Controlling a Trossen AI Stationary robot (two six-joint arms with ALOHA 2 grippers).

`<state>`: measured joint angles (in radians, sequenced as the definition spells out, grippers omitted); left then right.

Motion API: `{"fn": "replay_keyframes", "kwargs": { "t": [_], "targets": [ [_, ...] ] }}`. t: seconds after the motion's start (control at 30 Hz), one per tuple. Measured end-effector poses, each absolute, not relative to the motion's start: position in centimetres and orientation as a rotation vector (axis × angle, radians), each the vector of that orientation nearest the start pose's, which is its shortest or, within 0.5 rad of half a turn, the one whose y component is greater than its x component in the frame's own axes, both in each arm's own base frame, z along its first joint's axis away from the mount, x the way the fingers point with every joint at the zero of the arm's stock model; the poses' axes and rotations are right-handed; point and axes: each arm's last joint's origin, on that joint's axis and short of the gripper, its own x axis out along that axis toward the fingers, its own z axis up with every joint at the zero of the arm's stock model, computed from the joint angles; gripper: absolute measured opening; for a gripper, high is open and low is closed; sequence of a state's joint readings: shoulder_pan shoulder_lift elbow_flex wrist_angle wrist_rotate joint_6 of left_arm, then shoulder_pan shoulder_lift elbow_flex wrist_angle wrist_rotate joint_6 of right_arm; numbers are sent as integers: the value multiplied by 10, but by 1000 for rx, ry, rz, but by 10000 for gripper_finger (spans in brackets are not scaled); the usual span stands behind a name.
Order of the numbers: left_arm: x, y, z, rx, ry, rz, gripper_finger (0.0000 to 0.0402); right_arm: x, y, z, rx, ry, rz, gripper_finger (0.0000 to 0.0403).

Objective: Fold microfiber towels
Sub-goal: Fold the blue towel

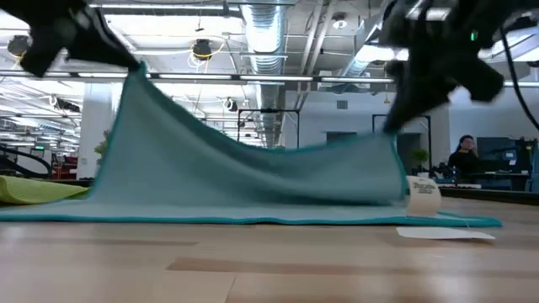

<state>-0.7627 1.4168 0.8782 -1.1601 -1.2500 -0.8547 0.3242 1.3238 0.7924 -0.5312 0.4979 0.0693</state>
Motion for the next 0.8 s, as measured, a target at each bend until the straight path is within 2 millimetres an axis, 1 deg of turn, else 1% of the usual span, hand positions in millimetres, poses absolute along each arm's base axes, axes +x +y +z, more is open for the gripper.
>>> {"fn": "replay_keyframes", "kwargs": {
  "t": [0.07, 0.13, 0.27, 0.37, 0.43, 0.5, 0.57, 0.63, 0.7, 0.8],
  "targets": [
    [163, -129, 224, 637, 550, 635, 0, 232, 73, 220, -363, 900, -194, 6],
    [154, -132, 233, 603, 479, 608, 0, 228, 83, 233, -343, 842, -161, 10],
    [135, -136, 248, 497, 393, 534, 0, 220, 107, 253, -320, 758, -75, 19],
    [125, -141, 254, 431, 345, 481, 0, 212, 127, 268, -321, 702, 9, 13],
    [121, -147, 257, 400, 311, 447, 0, 206, 141, 279, -316, 660, 52, 6],
    [119, -154, 260, 382, 274, 413, 0, 199, 156, 294, -304, 605, 93, 5],
    [117, -164, 269, 368, 228, 383, 0, 194, 171, 310, -294, 534, 110, 8],
    [115, -175, 280, 376, 176, 364, 0, 188, 185, 326, -284, 467, 116, 12],
    [113, -185, 293, 363, 133, 350, 0, 183, 197, 347, -239, 385, 126, 13],
    [112, -197, 317, 316, 99, 331, 0, 176, 211, 374, -167, 296, 159, 9]
  ]
}}
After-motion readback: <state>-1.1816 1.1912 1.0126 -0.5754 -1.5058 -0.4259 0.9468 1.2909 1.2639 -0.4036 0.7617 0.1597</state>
